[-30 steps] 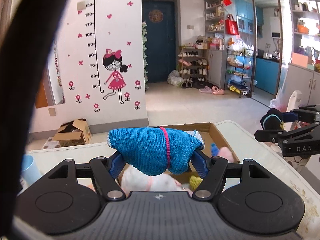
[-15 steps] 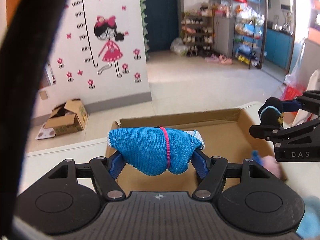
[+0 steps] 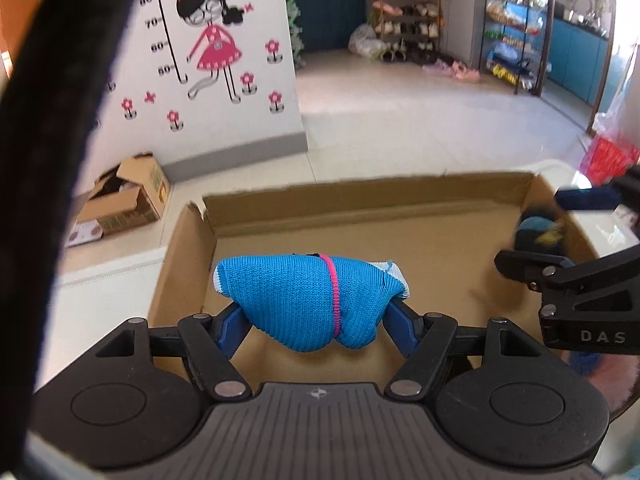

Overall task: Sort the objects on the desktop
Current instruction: 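Open both grippers to drop the socks into the tray, then return both grippers to the pile of toys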

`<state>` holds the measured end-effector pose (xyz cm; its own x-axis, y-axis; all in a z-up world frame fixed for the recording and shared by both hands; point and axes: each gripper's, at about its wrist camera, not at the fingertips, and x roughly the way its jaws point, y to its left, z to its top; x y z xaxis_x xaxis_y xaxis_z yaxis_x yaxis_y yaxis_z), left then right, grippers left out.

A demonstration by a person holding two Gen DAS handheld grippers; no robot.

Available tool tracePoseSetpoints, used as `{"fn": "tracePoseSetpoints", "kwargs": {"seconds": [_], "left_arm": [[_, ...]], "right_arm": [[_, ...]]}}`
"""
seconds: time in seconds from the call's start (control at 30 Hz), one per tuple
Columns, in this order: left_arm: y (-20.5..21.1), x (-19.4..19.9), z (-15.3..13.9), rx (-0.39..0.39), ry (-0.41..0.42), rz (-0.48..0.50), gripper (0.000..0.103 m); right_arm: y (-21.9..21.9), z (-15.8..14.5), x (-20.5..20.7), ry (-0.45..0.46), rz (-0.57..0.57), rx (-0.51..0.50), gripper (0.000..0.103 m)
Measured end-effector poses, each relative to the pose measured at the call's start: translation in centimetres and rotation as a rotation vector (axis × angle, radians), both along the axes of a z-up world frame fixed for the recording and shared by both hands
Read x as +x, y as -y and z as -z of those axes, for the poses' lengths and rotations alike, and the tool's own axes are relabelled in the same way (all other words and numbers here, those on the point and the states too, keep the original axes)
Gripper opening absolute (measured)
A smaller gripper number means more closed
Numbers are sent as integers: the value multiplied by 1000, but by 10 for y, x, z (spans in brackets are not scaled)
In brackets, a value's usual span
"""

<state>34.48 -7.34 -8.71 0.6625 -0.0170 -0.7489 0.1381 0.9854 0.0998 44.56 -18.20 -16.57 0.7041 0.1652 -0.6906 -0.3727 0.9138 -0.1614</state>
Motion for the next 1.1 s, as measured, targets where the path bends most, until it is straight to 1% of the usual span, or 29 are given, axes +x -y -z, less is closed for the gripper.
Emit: {"fn": "tracePoseSetpoints", "kwargs": {"seconds": [0.1, 0.27, 0.3, 0.37, 0.4, 0.53, 0.63, 0.77, 0.9, 0.93, 1.0, 1.1], "left_arm": [[-1, 2, -3, -4, -26, 7, 70], [-6, -4, -13, 0, -25, 8, 71], [-6, -7, -16, 2, -17, 4, 73], [-5, -10, -21, 20, 8, -2, 80], [-4, -12, -24, 27, 17, -2, 86], [-9, -24, -34, 15, 29, 13, 87], [-15, -39, -41, -18, 27, 29, 87], [-26, -75, -51, -48, 45, 54, 87], [-41, -129, -61, -59, 101, 97, 89], [-45, -143, -62, -62, 115, 113, 92], [-50, -169, -62, -47, 147, 156, 94], [-53, -209, -56, -9, 184, 214, 96]], "right_arm": [[2, -3, -1, 4, -2, 11, 92], [4, -16, -14, 29, -13, 23, 92], [5, -20, -19, 36, -19, 32, 92], [6, -25, -27, 43, -37, 36, 92], [5, -27, -31, 48, -45, 30, 92], [5, -38, -47, 54, -68, 46, 92], [9, -48, -67, 59, -83, 80, 92], [19, -61, -110, 66, -112, 127, 94], [32, -76, -174, 93, -126, 176, 99], [37, -79, -191, 103, -127, 199, 100], [47, -82, -228, 122, -103, 243, 102], [59, -78, -279, 143, -58, 311, 102]]}}
